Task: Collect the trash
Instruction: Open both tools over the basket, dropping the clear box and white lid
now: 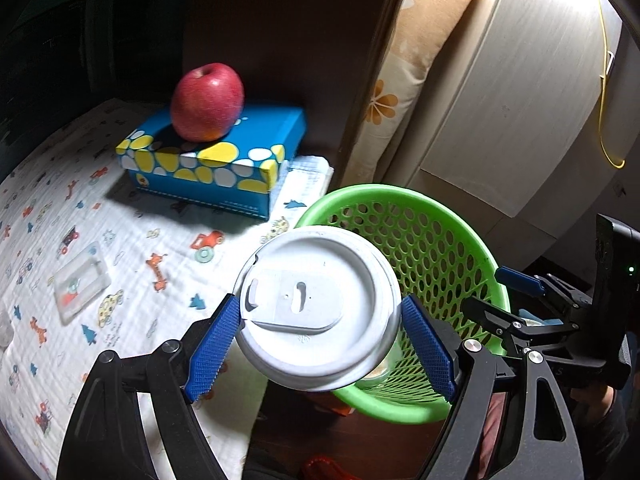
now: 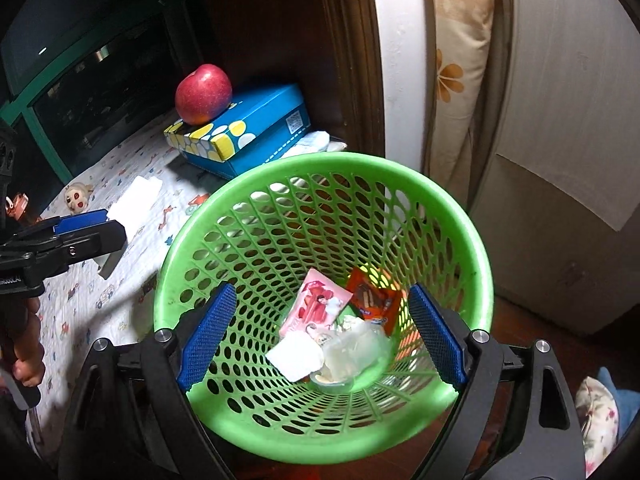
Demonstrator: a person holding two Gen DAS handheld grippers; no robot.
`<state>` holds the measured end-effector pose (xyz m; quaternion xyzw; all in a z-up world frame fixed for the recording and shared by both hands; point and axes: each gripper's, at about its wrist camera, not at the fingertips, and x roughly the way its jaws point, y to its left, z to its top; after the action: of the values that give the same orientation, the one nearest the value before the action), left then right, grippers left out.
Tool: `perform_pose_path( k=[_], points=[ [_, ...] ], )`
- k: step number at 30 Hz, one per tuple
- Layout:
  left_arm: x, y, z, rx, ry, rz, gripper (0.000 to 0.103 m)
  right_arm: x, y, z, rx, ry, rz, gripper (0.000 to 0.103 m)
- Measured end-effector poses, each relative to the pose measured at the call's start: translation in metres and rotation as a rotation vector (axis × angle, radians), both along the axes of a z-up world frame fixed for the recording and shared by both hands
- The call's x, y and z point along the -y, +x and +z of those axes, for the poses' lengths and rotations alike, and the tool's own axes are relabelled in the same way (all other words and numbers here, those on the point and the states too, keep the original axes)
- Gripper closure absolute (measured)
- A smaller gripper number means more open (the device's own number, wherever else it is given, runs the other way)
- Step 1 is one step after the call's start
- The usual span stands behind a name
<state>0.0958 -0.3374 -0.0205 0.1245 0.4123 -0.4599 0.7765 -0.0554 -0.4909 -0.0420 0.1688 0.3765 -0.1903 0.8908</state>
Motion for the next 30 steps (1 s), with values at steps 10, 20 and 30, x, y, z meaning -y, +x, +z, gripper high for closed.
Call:
perform_pose_path(
  k=[10, 20, 30],
  points=[
    [0.030, -0.014, -0.011, -0.021, 0.033, -0.055, 0.023, 0.009, -0.023, 0.006, 0.034, 0.008, -0.038, 0.016],
    [0.028, -0.020, -0.013, -0.033, 0.019, -0.070, 0.017, 0.008, -0.028, 0.009, 0.047, 0.019, -0.039, 0.016],
    [-0.031, 0.007, -0.005, 0.007, 0.022, 0.045, 0.017, -0.023, 0.006, 0.010, 0.041, 0.018, 0.057, 0.016]
  ],
)
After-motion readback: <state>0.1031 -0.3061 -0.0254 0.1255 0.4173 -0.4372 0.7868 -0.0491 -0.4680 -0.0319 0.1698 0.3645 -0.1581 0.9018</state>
